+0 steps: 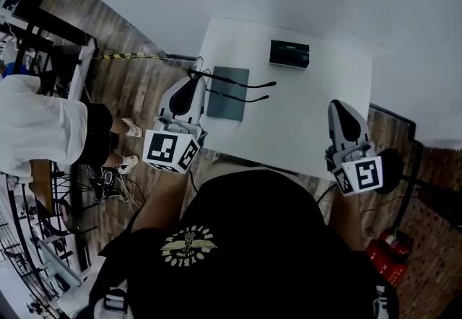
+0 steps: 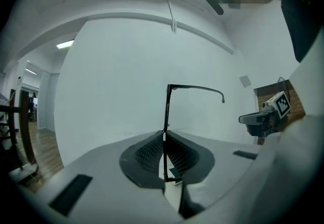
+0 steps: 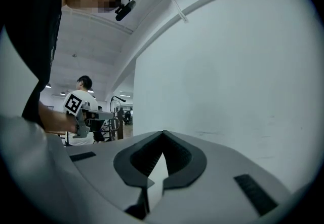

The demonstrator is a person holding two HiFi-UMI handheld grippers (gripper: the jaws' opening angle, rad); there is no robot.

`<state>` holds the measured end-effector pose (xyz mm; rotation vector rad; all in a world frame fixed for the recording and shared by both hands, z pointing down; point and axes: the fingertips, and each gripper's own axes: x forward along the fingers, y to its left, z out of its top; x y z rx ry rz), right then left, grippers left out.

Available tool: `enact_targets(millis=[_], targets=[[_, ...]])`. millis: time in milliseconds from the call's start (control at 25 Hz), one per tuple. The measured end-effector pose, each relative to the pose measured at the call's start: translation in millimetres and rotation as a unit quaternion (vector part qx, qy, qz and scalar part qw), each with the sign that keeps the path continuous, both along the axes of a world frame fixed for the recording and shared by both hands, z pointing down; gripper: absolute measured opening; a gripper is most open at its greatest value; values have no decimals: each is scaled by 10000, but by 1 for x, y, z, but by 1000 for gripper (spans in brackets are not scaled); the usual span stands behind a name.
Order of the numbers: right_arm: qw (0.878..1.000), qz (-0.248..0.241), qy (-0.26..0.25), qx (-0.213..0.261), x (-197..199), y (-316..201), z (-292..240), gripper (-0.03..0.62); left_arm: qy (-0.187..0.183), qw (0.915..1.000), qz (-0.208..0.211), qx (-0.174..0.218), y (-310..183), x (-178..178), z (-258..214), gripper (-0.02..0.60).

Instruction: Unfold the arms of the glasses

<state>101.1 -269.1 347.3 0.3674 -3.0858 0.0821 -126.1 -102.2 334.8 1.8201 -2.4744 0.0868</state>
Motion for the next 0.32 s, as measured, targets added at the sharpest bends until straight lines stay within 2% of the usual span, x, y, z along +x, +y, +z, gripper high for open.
enact_targets(millis=[320], targets=[[9996,-129,-47,-229,-17,3,11,0,52,9997,22,-223,9,0,7,20]])
